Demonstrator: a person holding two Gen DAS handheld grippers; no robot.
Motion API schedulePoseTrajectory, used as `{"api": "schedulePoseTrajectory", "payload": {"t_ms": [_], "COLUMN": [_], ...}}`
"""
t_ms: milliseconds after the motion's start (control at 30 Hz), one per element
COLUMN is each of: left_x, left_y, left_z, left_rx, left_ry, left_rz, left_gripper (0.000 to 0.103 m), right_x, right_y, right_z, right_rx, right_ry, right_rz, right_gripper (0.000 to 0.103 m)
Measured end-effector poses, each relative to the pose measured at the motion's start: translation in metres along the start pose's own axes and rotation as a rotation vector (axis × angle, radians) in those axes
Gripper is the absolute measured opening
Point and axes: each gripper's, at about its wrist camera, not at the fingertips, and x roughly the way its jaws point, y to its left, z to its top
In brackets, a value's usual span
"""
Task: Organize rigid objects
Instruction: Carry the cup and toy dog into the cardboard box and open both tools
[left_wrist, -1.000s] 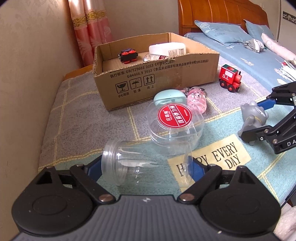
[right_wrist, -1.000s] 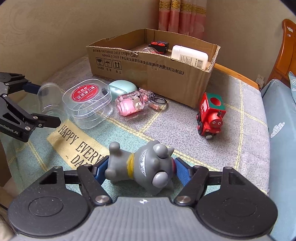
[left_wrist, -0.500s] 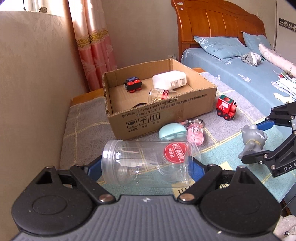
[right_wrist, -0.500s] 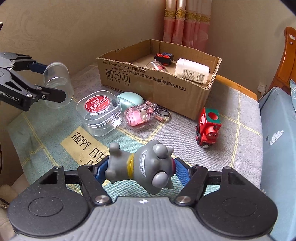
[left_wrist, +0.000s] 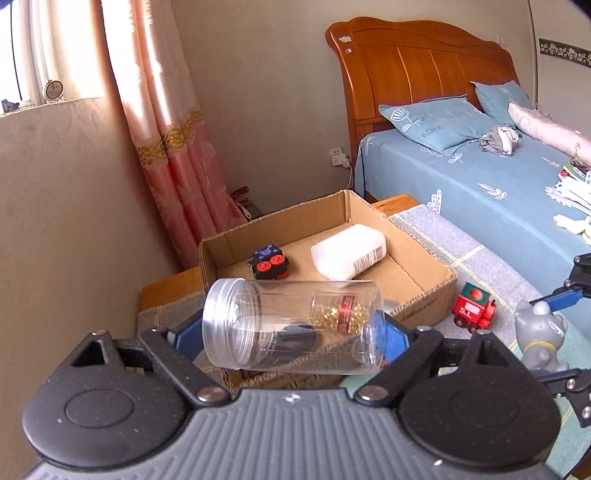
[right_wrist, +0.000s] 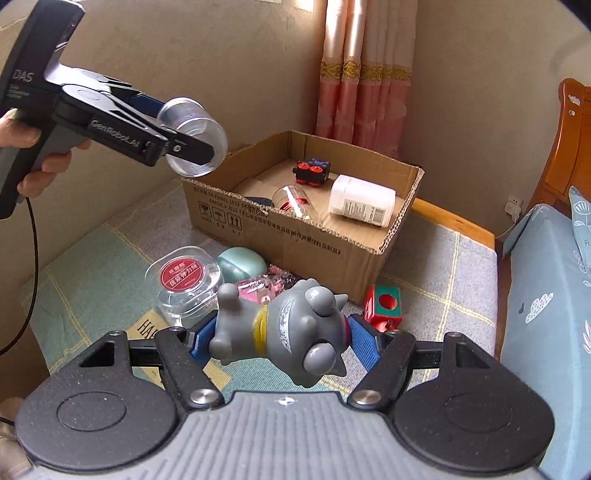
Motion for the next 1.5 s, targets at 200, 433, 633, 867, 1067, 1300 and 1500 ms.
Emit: {"api": "schedulePoseTrajectory", "payload": {"t_ms": [200, 433, 633, 867, 1067, 1300, 1500], "left_x": [0.040, 0.082, 0.105, 0.124, 0.119, 0.078, 0.027], "left_y": [0.013, 0.021, 0.028, 0.032, 0.034, 0.033, 0.025], "left_z": [0.031, 0.049, 0.051, 0.050, 0.048, 0.032, -0.002], "left_rx": [-0.007, -0.002, -0.030, -0.049, -0.059, -0.108, -0.154], "left_ry": [0.038, 0.094, 0.133, 0.152, 0.134, 0.106, 0.050], "left_rz": [0.013, 0.031, 0.029, 0.042, 0.075, 0.059, 0.067], "left_gripper": [0.091, 0.091, 0.091, 0.091, 0.093, 0.099, 0.101], "right_x": [-0.003, -0.007, -0.010, -0.012, -0.010, -0.001, 0.014], "right_y": [-0.010, -0.015, -0.018, -0.021, -0.022, -0.024, -0.027], "right_z": [0.015, 0.021, 0.024, 0.026, 0.030, 0.038, 0.052], "right_rx": [-0.005, -0.002, -0.002, -0.001, 0.003, 0.017, 0.029], "right_ry": [-0.038, -0.053, -0.055, -0.058, -0.058, -0.051, -0.038], "right_rz": [-0.016, -0.031, -0.043, -0.056, -0.057, -0.054, -0.050], "right_gripper": [0.077, 0.077, 0.077, 0.077, 0.077, 0.077, 0.077]}}
